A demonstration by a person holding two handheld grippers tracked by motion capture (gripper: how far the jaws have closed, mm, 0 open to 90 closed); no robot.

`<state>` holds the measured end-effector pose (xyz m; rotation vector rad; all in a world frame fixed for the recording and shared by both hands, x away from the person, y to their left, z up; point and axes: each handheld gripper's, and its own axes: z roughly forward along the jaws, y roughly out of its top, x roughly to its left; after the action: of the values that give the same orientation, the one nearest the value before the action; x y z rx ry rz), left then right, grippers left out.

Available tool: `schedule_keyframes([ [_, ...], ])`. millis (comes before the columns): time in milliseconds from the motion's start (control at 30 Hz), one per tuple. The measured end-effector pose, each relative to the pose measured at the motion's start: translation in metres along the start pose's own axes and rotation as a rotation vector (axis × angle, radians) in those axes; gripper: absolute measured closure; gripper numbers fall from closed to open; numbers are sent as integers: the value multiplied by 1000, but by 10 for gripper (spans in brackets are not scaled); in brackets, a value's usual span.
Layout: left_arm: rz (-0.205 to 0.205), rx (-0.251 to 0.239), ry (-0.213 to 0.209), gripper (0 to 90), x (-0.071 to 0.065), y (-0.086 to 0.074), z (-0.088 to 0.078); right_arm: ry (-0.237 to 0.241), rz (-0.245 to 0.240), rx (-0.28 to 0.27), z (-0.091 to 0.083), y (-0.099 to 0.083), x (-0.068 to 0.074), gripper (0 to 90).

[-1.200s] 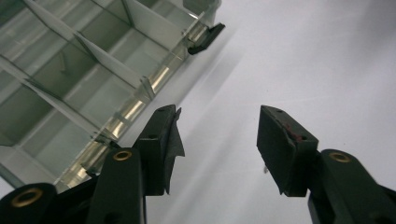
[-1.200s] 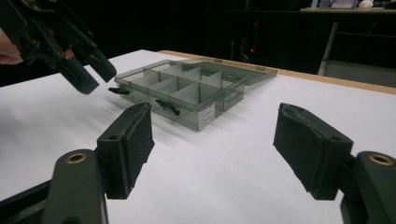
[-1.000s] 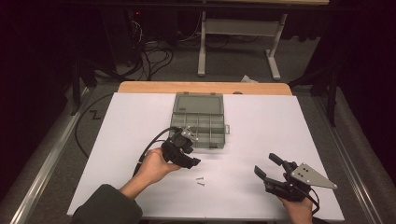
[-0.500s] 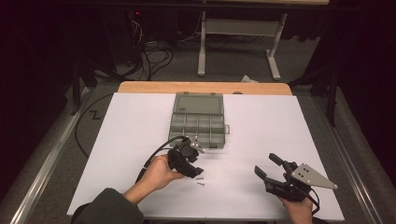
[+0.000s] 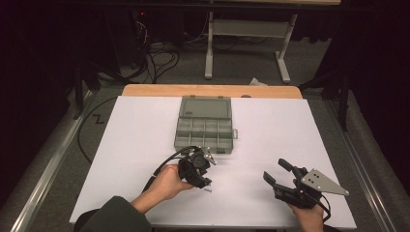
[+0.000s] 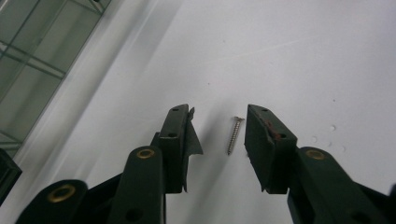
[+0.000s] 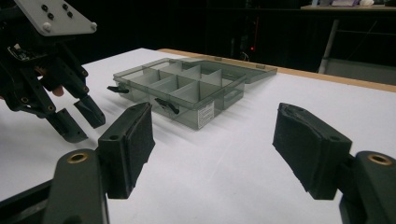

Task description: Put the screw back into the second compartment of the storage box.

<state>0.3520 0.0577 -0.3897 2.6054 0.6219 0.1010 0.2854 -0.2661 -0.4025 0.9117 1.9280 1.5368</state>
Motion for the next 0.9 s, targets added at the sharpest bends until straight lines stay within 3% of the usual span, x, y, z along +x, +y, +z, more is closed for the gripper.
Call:
schedule_keyframes([
  [467, 22, 32, -24, 691, -4, 2, 9, -1, -2, 1, 0, 0, 0, 305],
  [900, 28, 60, -16, 761, -5, 2, 16, -2, 5, 12, 1, 0, 0, 305],
])
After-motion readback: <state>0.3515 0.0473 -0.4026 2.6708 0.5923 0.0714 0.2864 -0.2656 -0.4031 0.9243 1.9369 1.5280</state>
